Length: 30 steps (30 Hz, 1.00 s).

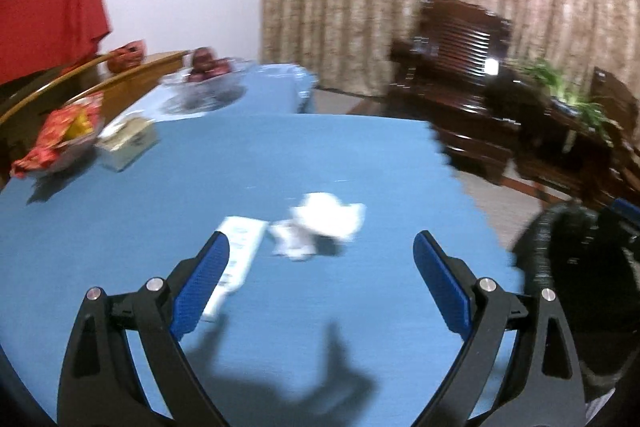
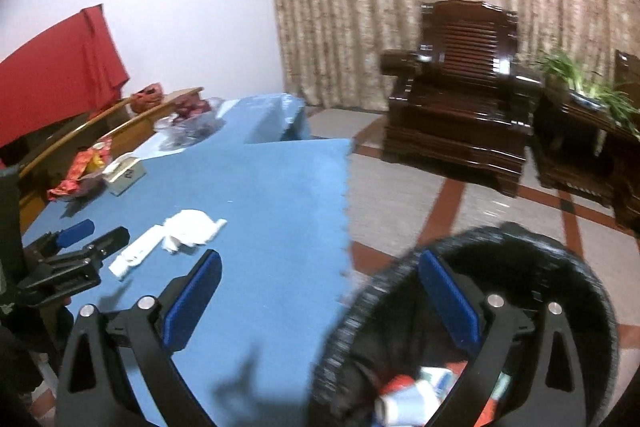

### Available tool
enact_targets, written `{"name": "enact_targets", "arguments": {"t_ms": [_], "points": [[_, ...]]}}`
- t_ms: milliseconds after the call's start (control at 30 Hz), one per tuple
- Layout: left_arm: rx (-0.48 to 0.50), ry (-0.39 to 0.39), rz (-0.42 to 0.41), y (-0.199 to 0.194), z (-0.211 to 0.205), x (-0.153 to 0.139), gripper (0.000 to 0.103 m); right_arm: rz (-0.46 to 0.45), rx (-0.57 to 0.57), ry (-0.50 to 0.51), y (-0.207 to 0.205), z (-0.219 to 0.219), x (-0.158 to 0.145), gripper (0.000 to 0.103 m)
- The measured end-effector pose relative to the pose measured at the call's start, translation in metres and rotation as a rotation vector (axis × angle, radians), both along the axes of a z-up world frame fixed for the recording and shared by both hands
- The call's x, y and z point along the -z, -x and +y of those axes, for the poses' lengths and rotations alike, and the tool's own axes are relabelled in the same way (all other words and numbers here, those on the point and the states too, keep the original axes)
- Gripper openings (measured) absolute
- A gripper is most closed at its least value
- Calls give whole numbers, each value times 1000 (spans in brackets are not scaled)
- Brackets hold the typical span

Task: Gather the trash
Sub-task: 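Move both tools back from the bin to the table, then grasp the white toothpaste tube with the left gripper while the right grasps the crumpled paper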

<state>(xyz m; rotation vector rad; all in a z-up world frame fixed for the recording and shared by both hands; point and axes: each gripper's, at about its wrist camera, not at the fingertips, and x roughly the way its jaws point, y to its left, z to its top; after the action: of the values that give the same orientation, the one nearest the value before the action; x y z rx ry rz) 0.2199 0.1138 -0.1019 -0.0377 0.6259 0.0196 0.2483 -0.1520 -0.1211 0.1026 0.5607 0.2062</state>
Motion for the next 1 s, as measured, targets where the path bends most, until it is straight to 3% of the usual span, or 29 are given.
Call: {"name": "enact_targets", "arguments": {"t_ms": [333, 733, 1000], "points": [[-108, -3, 68, -16, 69, 31, 82, 45, -95, -6, -42, 67, 26, 97], [-108, 47, 161, -29, 87, 74, 73, 95, -143, 5, -75, 107, 49, 97], [-84, 63, 240, -40, 87, 90, 53, 114, -152, 10, -89, 115, 58, 97]]}}
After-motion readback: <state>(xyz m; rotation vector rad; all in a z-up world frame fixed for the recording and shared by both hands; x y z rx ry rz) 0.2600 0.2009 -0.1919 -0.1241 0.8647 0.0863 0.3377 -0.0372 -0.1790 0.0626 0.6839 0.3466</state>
